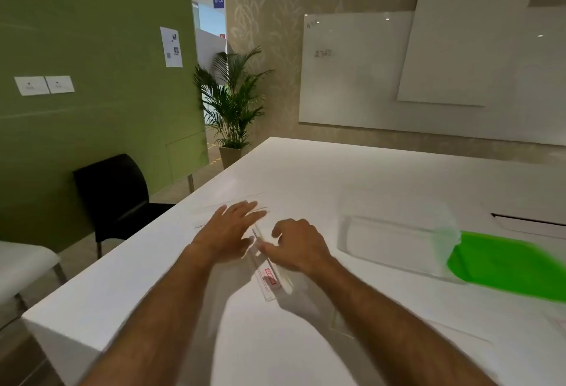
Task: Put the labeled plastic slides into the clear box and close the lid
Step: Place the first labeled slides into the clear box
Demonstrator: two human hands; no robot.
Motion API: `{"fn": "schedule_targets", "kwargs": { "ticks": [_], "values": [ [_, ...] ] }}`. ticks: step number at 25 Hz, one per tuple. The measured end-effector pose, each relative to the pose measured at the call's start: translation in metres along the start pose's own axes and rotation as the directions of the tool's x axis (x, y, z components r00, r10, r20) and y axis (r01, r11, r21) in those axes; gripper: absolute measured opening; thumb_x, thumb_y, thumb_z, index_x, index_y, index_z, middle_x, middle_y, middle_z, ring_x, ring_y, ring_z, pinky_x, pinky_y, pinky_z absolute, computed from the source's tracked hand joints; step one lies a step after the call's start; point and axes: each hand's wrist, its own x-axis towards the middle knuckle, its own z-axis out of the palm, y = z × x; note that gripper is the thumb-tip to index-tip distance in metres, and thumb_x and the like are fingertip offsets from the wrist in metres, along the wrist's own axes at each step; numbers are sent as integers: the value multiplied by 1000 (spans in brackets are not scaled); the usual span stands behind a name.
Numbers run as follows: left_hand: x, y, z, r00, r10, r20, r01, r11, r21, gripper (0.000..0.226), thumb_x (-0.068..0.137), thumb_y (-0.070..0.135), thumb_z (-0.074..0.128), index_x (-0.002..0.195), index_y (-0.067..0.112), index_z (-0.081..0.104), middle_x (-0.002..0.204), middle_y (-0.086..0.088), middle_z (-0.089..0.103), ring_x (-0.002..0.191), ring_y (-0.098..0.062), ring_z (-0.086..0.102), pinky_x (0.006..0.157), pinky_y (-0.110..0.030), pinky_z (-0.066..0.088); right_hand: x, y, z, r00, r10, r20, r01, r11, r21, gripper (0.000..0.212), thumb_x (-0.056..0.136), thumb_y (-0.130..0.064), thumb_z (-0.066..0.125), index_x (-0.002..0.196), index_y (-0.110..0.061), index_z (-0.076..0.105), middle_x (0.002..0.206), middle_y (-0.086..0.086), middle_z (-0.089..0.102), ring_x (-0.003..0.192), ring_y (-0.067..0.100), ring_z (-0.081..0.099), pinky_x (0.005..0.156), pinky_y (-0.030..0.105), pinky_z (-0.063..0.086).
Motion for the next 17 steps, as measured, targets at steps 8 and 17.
{"fn": "schedule_targets", "kwargs": {
  "ticks": [8, 17],
  "values": [
    [-6, 13, 0, 958, 190, -214, -201, 979, -29, 22, 82, 12, 75, 103, 16, 77, 104, -5, 76, 100, -28, 69, 87, -38, 53, -9, -4, 16, 1000, -8, 21, 11, 986, -166, 15, 75, -31, 58, 74, -16, 58, 71, 2, 60, 64, 22, 57, 58, 28, 43],
    [-8, 19, -3, 916, 172, -362, -206, 977, -56, 21, 70, 5, 84, 81, 21, 76, 82, 7, 74, 82, -20, 71, 50, -26, 50, -14, -2, 7, 993, -107, -58, 92, 971, -221, 28, 78, -43, 61, 89, -19, 71, 81, -1, 71, 71, 19, 66, 64, 26, 48]
  ]
}}
